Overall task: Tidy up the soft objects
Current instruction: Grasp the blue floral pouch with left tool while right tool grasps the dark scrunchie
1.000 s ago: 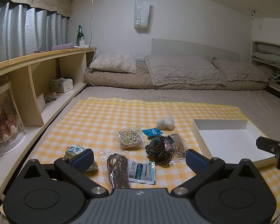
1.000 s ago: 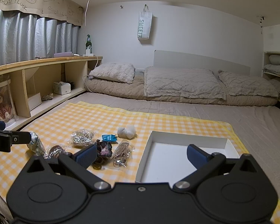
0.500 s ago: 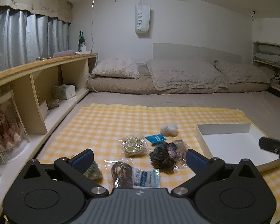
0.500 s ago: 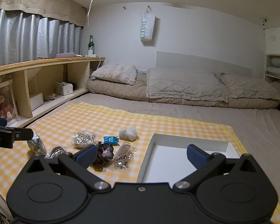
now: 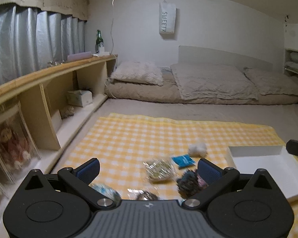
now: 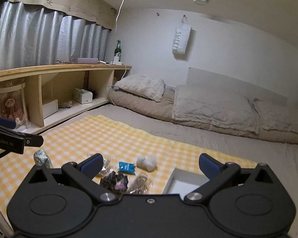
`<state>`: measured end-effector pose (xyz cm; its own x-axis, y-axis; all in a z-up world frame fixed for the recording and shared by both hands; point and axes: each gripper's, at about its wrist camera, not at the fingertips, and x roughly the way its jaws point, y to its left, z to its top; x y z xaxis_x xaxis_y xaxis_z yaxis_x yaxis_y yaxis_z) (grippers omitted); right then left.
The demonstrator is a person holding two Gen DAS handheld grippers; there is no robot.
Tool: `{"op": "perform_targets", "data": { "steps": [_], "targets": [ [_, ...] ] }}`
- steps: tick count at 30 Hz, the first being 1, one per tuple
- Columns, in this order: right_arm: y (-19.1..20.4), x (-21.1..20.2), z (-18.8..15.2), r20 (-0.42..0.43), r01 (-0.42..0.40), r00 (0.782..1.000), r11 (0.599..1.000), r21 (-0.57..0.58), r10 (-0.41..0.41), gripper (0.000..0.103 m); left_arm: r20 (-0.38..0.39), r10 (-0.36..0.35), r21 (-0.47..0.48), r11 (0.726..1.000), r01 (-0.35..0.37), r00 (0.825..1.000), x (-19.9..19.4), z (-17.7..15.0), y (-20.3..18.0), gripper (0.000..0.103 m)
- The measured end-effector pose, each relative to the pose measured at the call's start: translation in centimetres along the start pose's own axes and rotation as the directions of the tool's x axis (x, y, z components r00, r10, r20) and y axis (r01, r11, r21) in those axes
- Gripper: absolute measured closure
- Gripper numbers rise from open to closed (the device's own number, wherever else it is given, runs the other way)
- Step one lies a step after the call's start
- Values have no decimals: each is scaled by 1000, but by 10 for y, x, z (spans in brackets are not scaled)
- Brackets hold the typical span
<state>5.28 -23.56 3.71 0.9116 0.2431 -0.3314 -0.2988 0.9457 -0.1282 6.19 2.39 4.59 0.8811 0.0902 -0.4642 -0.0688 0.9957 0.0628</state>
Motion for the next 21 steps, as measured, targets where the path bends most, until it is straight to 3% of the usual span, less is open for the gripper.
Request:
{"op": "perform_targets", "data": {
  "steps": [6,11,15,21],
  "targets": [
    [1,35,29,-37,-32,999,999,33,34,0,15,66,25,997,-67,998,25,22,5,0],
    [4,72,39,-78,-70,994,994,87,76,0,22,122,43,991,-123,992,50,18,12,0],
    [2,103,33,-132,-52,989,990,131,70,0,-48,122,37,992,-121,991,72,7,26,0],
    [-9,144,15,-242,-82,959,963,257,146,0,-160,111,41,994,-106,981,102,-6,50,0]
  ]
}}
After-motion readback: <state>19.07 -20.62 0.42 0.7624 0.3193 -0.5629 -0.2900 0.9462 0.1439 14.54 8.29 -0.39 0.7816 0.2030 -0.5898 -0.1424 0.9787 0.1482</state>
